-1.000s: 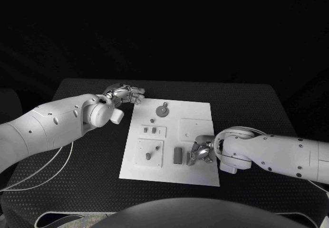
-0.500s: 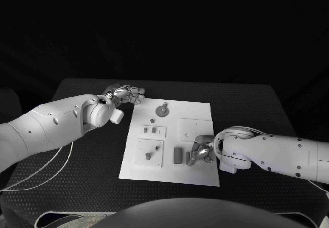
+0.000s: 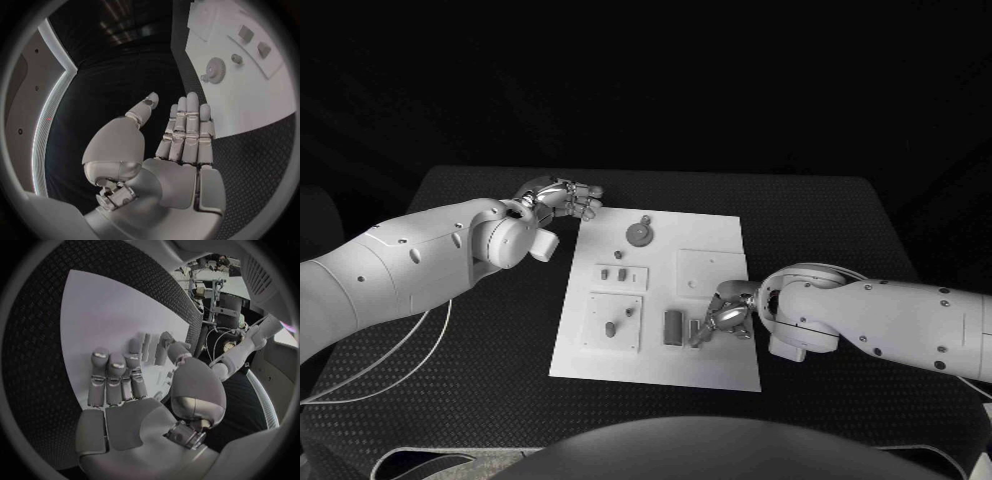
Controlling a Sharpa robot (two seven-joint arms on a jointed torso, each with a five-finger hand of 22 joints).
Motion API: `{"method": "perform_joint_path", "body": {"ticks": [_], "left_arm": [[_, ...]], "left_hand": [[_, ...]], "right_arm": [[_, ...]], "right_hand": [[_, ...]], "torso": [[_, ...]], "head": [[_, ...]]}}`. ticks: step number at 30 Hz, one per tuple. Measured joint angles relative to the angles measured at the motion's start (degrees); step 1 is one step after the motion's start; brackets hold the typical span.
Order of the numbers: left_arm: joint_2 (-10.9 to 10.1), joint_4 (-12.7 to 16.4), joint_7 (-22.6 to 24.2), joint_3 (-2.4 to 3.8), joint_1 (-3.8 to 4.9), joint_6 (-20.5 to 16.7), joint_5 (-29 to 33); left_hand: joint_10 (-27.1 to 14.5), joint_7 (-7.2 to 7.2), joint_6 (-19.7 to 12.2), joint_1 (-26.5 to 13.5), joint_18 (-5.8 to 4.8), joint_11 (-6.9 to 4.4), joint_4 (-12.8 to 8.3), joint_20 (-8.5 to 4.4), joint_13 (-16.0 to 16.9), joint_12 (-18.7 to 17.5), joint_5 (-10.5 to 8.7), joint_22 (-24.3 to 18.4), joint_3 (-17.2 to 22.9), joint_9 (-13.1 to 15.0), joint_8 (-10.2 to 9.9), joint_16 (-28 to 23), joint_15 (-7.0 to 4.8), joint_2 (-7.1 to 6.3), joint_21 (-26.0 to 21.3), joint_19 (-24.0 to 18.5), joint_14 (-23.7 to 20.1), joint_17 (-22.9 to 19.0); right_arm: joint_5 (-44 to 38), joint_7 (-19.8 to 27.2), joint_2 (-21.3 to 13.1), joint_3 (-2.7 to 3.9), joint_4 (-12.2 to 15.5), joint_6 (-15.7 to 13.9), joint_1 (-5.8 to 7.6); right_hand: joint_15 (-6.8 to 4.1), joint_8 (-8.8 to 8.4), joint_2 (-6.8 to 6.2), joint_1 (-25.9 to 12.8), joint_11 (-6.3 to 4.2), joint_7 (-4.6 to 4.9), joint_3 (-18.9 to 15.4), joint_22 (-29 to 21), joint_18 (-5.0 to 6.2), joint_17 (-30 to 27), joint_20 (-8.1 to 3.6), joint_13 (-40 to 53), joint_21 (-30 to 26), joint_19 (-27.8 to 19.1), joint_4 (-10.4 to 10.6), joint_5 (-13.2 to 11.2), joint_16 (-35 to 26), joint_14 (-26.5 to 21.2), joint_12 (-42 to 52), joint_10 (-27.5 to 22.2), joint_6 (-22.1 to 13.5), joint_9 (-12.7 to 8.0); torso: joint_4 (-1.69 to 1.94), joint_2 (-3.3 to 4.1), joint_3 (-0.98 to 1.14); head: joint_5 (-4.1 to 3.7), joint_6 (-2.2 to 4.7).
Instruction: Assemble the parts on the task board
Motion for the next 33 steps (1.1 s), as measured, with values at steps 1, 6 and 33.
{"method": "perform_joint_path", "body": {"ticks": [1, 6, 33], "left_arm": [[0.0, -0.1, 0.0, 0.00, 0.00, 0.0, 0.0], [0.4, -0.7, 0.0, 0.00, 0.00, 0.0, 0.0], [3.0, -9.2, 0.2, 0.00, 1.49, 0.0, 3.3]], "left_hand": [[0.0, 0.00, 0.0, 0.0, 0.00, 0.00, 0.0, 0.00, 0.0, 0.0, 0.00, 0.0, 0.0, 0.0, 0.0, 0.0, 0.00, 0.00, 0.0, 0.0, 0.0, 0.0], [0.0, 0.00, 0.0, 0.0, 0.00, 0.00, 0.0, 0.00, 0.0, 0.0, 0.00, 0.1, 0.0, 0.0, 0.0, 0.0, 0.00, 0.00, 0.0, 0.0, 0.0, 0.0], [-2.1, -0.86, -1.5, 0.3, 0.02, -0.42, -0.4, 3.10, -1.0, -1.5, 0.00, -0.3, 0.4, -0.6, 0.2, -8.5, 3.13, 0.31, -4.4, -4.0, -6.3, -1.6]], "right_arm": [[0.2, 0.1, -0.3, -0.02, 0.0, 0.0, 0.39], [0.7, 1.2, -3.1, 0.02, 0.4, 0.7, 1.23], [25.8, 32.9, 10.8, 8.07, -37.9, -3.7, 4.91]], "right_hand": [[0.00, -0.03, 0.01, -0.9, -0.01, 0.43, -0.7, 0.0, 0.00, 0.0, -0.01, 0.0, -0.1, -0.2, 0.1, 0.0, 0.0, 0.0, 0.0, 0.0, -0.6, -0.5], [-0.08, 0.21, 0.22, -2.1, 0.08, 1.50, -1.5, -0.2, -0.01, 0.0, -0.10, 0.0, -0.4, -0.5, 0.3, 0.0, 0.0, -0.3, 0.0, -0.3, -2.1, -0.5], [6.10, 0.19, 9.93, 4.4, 3.15, 5.80, 0.2, -11.2, 0.09, -15.2, 7.43, -18.8, -21.3, -13.5, -2.8, 4.5, -23.7, -10.7, -21.0, -8.9, -5.7, -0.9]], "torso": [[-0.01, -0.01, 0.03], [-0.04, -0.07, 0.04], [-1.10, -5.49, -0.13]], "head": [[-0.05, 0.00], [-0.26, 0.10], [-1.83, 11.65]]}}
